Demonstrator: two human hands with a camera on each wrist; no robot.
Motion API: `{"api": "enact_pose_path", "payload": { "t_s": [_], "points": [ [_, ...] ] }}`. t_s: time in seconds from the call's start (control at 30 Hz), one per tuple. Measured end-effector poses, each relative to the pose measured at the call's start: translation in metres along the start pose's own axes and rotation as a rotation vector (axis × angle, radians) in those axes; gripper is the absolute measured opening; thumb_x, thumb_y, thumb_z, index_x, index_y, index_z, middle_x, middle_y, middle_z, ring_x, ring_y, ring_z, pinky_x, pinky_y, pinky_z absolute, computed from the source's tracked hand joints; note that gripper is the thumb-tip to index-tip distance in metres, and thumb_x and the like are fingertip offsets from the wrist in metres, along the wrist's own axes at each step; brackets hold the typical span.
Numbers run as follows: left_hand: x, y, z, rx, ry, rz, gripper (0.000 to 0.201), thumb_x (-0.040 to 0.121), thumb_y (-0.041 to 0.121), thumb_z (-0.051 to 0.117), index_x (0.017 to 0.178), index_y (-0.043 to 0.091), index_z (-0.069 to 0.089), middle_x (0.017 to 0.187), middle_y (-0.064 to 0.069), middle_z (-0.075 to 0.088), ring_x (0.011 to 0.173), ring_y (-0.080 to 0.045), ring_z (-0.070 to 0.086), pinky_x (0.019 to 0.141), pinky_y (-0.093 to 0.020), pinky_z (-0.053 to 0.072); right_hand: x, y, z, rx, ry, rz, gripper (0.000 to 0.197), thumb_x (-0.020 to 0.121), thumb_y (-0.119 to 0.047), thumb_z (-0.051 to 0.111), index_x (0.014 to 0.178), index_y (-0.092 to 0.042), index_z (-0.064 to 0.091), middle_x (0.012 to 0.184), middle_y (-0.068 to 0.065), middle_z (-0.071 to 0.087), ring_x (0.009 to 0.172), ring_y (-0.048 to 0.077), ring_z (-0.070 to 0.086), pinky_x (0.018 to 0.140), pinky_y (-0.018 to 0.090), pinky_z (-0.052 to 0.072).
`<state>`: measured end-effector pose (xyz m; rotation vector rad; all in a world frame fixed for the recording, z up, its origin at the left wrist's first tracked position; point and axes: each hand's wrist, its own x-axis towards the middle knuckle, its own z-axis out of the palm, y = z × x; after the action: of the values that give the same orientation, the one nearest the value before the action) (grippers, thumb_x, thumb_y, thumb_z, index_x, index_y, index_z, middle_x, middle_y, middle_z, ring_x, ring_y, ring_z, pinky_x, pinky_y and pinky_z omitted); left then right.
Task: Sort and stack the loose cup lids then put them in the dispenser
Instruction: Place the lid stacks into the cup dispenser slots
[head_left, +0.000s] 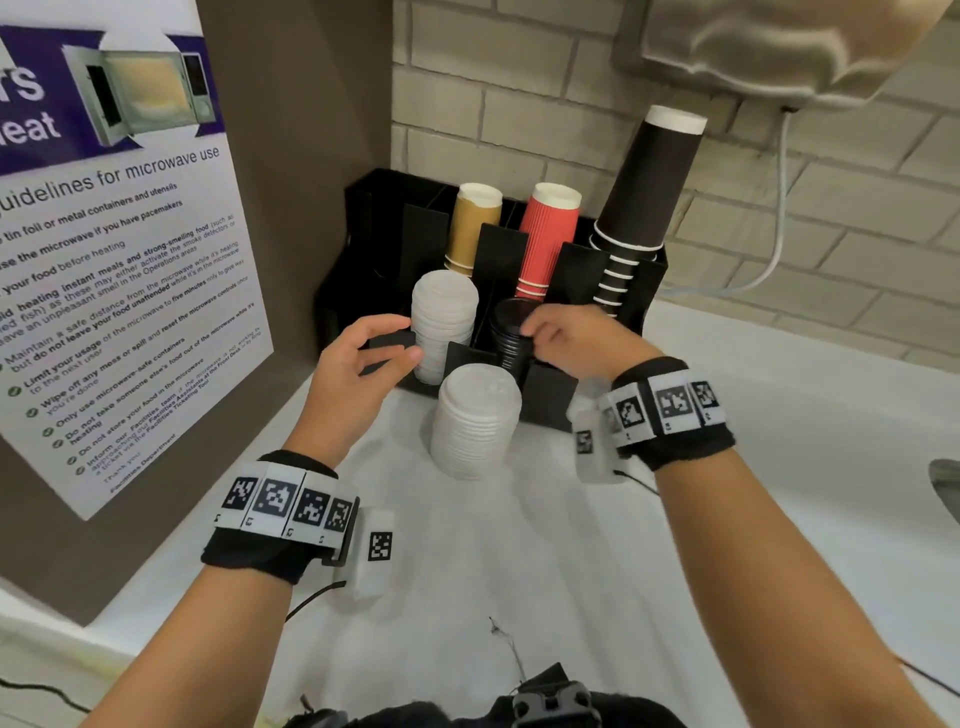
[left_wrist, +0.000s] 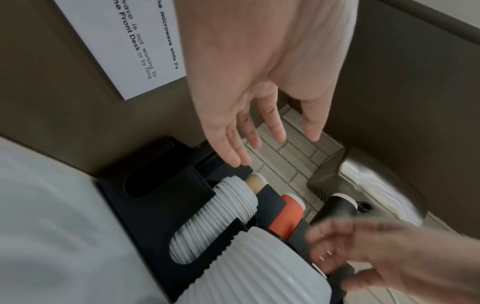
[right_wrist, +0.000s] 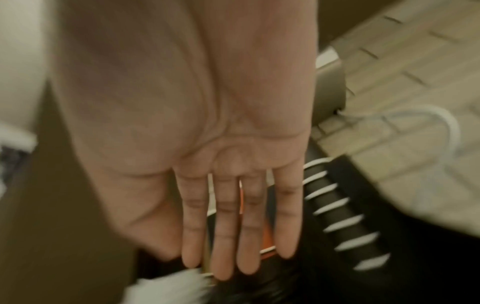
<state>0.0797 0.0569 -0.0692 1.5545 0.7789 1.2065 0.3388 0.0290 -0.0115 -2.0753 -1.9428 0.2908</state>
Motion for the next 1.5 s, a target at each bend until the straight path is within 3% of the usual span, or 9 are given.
{"api": "enact_pose_path", "payload": {
  "t_s": [0.1, 0.3, 0.57, 0.7, 0.87, 1.03, 1.17, 1.33, 1.5],
  "points": [
    [0.000, -0.001, 0.004, -0.004, 0.006, 0.006, 0.028, 0.090, 0.015, 0.066, 0.103, 0.039, 0.061, 0.110, 0.022, 0.061, 0.090, 0.012, 0.061, 0.074, -0.004, 0.045, -0.010, -0.039, 0.018, 0.127, -0.171, -0.034, 0.048, 0.082, -0.039, 0.070, 0.126, -0.027, 0.056, 0.110, -0.006, 0.052, 0.098, 0.007, 0.049, 0.084, 0.018, 0.041],
    [-0.002, -0.009, 0.001, -0.012, -0.001, -0.029, 0.026, 0.090, 0.013, 0.066, 0.103, 0.035, 0.064, 0.109, 0.013, 0.064, 0.097, -0.007, 0.064, 0.080, -0.018, 0.049, -0.010, -0.051, 0.062, 0.071, -0.280, 0.133, 0.092, 0.067, -0.045, 0.080, 0.143, -0.036, 0.030, 0.136, 0.006, 0.035, 0.128, 0.029, 0.037, 0.103, 0.044, 0.041],
    [-0.004, -0.012, -0.002, -0.022, 0.000, -0.058, 0.024, 0.090, 0.011, 0.065, 0.101, 0.033, 0.065, 0.104, 0.009, 0.065, 0.100, -0.017, 0.063, 0.082, -0.023, 0.047, -0.010, -0.046, 0.079, 0.212, -0.131, 0.167, 0.082, 0.063, -0.037, 0.082, 0.133, -0.038, 0.038, 0.124, 0.008, 0.040, 0.118, 0.032, 0.043, 0.098, 0.046, 0.045],
    [-0.005, -0.010, -0.001, 0.020, -0.021, -0.073, 0.027, 0.090, 0.012, 0.066, 0.105, 0.034, 0.063, 0.110, 0.010, 0.063, 0.093, -0.004, 0.064, 0.084, -0.024, 0.049, -0.013, -0.040, 0.071, 0.338, 0.018, 0.133, 0.077, 0.063, -0.035, 0.084, 0.130, -0.033, 0.045, 0.128, 0.005, 0.047, 0.119, 0.023, 0.043, 0.094, 0.031, 0.039],
    [-0.007, -0.006, 0.010, 0.029, -0.176, -0.135, 0.075, 0.069, 0.028, 0.081, 0.133, 0.042, 0.045, 0.136, 0.010, 0.050, 0.117, -0.007, 0.056, 0.092, -0.021, 0.050, -0.025, -0.042, 0.046, 0.597, 0.179, 0.027, 0.065, 0.066, -0.031, 0.084, 0.123, -0.031, 0.053, 0.119, -0.014, 0.053, 0.108, 0.005, 0.049, 0.088, 0.023, 0.041],
    [-0.012, 0.005, 0.037, -0.117, -0.270, -0.083, 0.099, 0.060, 0.035, 0.081, 0.135, 0.061, 0.022, 0.157, 0.010, 0.027, 0.136, -0.017, 0.043, 0.108, -0.036, 0.043, -0.039, -0.062, 0.029, 0.962, 0.056, -0.010, 0.058, 0.066, -0.044, 0.078, 0.118, -0.049, 0.054, 0.109, -0.002, 0.063, 0.099, 0.014, 0.064, 0.086, 0.035, 0.055],
    [-0.011, 0.010, 0.043, -0.164, -0.219, -0.030, 0.095, 0.064, 0.030, 0.081, 0.143, 0.046, 0.032, 0.148, 0.005, 0.043, 0.123, -0.016, 0.058, 0.094, -0.032, 0.054, -0.048, -0.067, 0.030, 1.078, -0.020, -0.016, 0.050, 0.078, -0.046, 0.069, 0.124, -0.045, 0.052, 0.106, -0.009, 0.069, 0.101, 0.016, 0.067, 0.087, 0.042, 0.056],
    [-0.012, 0.011, 0.038, -0.120, -0.230, -0.053, 0.098, 0.056, 0.035, 0.083, 0.144, 0.029, 0.040, 0.142, 0.000, 0.048, 0.117, -0.020, 0.061, 0.085, -0.032, 0.058, -0.061, -0.050, 0.022, 1.148, -0.191, -0.018, 0.066, 0.080, -0.034, 0.064, 0.141, -0.032, 0.041, 0.125, 0.008, 0.062, 0.114, 0.023, 0.061, 0.096, 0.042, 0.051],
    [-0.013, 0.016, 0.040, -0.103, -0.258, -0.066, 0.103, 0.053, 0.037, 0.083, 0.145, 0.028, 0.038, 0.141, 0.004, 0.049, 0.117, -0.016, 0.060, 0.088, -0.035, 0.057, -0.066, -0.048, 0.020, 1.125, -0.140, -0.023, 0.064, 0.080, -0.027, 0.066, 0.140, -0.026, 0.044, 0.121, 0.014, 0.063, 0.109, 0.025, 0.064, 0.084, 0.037, 0.055]
  ]
}}
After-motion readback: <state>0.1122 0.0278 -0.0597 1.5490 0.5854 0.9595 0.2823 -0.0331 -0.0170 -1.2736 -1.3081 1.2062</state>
